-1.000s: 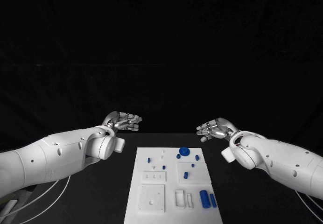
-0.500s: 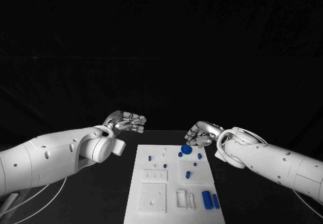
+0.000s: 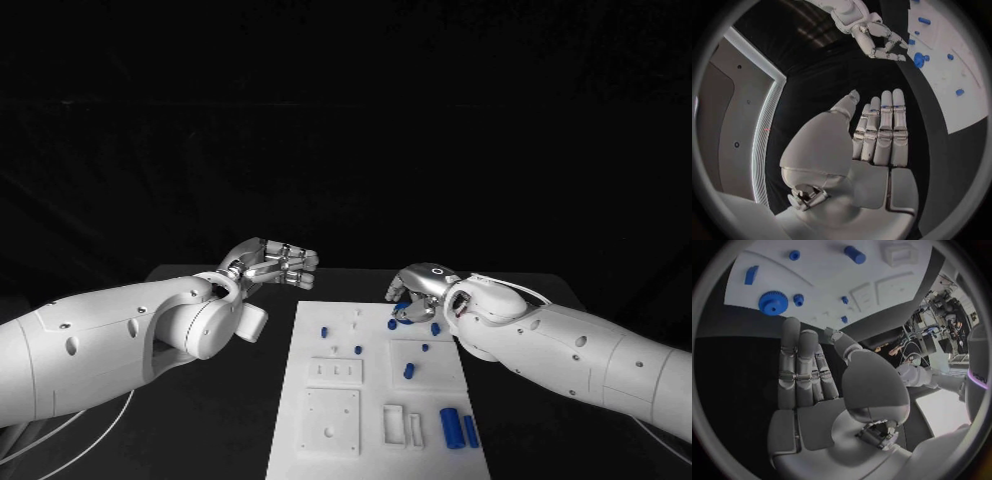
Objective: Assemble the parts on the task board
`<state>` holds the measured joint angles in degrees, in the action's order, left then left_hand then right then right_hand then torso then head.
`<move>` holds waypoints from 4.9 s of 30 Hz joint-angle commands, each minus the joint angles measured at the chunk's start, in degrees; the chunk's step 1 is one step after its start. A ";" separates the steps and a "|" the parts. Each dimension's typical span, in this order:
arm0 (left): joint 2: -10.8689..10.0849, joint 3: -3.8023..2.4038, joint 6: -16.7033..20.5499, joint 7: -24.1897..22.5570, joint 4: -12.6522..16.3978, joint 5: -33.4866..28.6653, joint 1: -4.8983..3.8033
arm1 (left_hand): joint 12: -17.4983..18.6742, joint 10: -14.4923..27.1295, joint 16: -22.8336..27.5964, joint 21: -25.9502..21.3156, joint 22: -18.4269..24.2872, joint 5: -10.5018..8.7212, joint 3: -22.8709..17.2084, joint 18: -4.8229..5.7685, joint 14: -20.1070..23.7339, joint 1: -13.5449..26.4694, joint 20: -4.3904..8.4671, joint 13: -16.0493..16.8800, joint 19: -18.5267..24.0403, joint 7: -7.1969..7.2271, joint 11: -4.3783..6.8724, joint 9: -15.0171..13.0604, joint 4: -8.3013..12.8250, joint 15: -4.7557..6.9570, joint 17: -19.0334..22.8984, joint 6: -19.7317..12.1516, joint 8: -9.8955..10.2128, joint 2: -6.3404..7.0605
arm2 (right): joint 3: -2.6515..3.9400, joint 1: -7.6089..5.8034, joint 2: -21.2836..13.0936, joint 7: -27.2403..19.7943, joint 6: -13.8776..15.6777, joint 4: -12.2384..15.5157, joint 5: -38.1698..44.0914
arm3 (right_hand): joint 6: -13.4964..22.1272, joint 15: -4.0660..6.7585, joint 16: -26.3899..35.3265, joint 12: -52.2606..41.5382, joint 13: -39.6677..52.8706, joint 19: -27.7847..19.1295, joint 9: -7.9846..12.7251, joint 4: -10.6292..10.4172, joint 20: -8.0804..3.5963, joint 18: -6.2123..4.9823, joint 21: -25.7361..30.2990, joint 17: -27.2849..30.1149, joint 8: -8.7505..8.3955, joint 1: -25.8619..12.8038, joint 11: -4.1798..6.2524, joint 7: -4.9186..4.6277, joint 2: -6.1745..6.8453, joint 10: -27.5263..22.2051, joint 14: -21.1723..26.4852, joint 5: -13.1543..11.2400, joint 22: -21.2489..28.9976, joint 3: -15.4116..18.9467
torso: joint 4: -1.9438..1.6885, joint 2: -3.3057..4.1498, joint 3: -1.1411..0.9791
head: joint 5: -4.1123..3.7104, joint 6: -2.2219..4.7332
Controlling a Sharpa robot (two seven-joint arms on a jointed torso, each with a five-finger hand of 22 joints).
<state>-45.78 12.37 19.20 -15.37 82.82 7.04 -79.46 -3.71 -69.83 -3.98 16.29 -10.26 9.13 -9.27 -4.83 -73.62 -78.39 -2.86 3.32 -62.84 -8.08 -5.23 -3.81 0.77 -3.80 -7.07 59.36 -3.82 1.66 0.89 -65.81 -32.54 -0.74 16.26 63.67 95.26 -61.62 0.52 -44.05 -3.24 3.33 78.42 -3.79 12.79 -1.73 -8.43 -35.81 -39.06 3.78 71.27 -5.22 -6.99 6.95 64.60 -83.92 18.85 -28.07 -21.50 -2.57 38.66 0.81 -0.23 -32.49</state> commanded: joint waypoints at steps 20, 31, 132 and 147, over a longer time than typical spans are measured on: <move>-1.60 -0.36 -0.66 0.07 4.30 2.62 -2.33 | 0.26 0.38 0.05 0.07 0.23 0.31 0.28 0.38 0.15 0.79 -0.23 0.07 0.50 0.14 -0.31 0.03 0.23 -0.29 -0.18 -0.52 0.11 0.30 | -0.61 0.57 2.50 7.91 -0.88 -3.65 11.30 | -0.06 -0.32 -2.98 -0.03 0.00 1.20 0.06 -2.62 0.37 -0.81 4.46 2.60 -0.22 0.59 -0.12 0.10 3.13 -0.40 0.85 -3.64 -7.91 -4.75 | -1.84 4.09 -0.24 | -1.84 0.96; -1.77 -0.47 -0.57 0.40 4.68 3.08 -2.84 | 0.25 0.44 0.06 0.00 0.33 0.35 0.26 0.37 0.22 0.84 -0.27 0.07 0.50 0.11 -0.33 0.03 0.22 -0.31 -0.21 -0.60 0.11 0.22 | -0.66 0.87 2.53 6.82 -2.83 -4.22 11.22 | -0.52 -0.21 -3.71 -0.04 0.00 1.54 0.05 -1.90 0.24 -0.80 5.73 2.68 -0.21 -0.02 0.02 0.10 3.03 0.30 0.93 -3.07 -11.23 -6.20 | -2.13 5.06 -0.32 | -2.15 1.47; -0.49 -0.55 -0.38 1.08 3.06 3.68 -3.39 | 0.25 0.94 0.10 -0.68 1.31 0.32 0.56 0.30 0.68 0.96 -0.49 0.07 0.28 -0.03 -0.53 0.03 0.24 -0.50 -0.21 -1.00 0.11 0.35 | -0.23 -0.29 9.72 15.98 11.03 -4.16 14.63 | -10.06 2.22 -6.91 -0.08 0.10 3.48 -0.50 -1.58 -2.33 1.03 11.98 4.14 -0.12 1.40 3.06 2.06 1.32 11.19 1.35 -11.08 -34.80 -19.58 | -2.38 9.26 -1.17 | -0.10 5.47; -0.50 -0.55 -0.33 1.18 2.84 3.69 -3.41 | 0.25 1.02 0.10 -0.76 1.52 0.33 0.65 0.30 0.73 1.17 -0.52 0.07 0.23 -0.06 -0.57 0.03 0.12 -0.54 -0.18 -1.11 0.10 0.32 | -0.42 -0.13 10.04 15.79 11.13 -4.44 14.49 | -10.07 2.21 -6.92 -0.07 0.10 3.82 -0.51 -1.48 -2.31 1.10 13.10 4.26 -0.13 1.19 3.08 2.07 1.21 11.19 1.33 -10.98 -35.72 -19.28 | -2.31 9.35 -1.25 | 0.04 5.57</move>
<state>-46.37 11.88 19.17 -13.99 85.58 10.55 -82.75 -3.71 -69.19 -3.98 15.81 -8.78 9.13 -8.85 -4.84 -73.18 -77.71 -3.07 3.34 -62.65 -8.18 -5.85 -3.78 0.90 -4.22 -7.21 58.65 -3.82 1.88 0.51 -66.01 -22.60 15.54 28.02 59.24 109.67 -71.36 2.57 -50.57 -3.20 3.38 81.81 -4.21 11.38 -3.89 -6.55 -22.91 -34.85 3.48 72.46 -4.67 -5.04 8.88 72.88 -82.72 7.57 -63.74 -41.03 -4.88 47.99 -0.43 -0.21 -26.94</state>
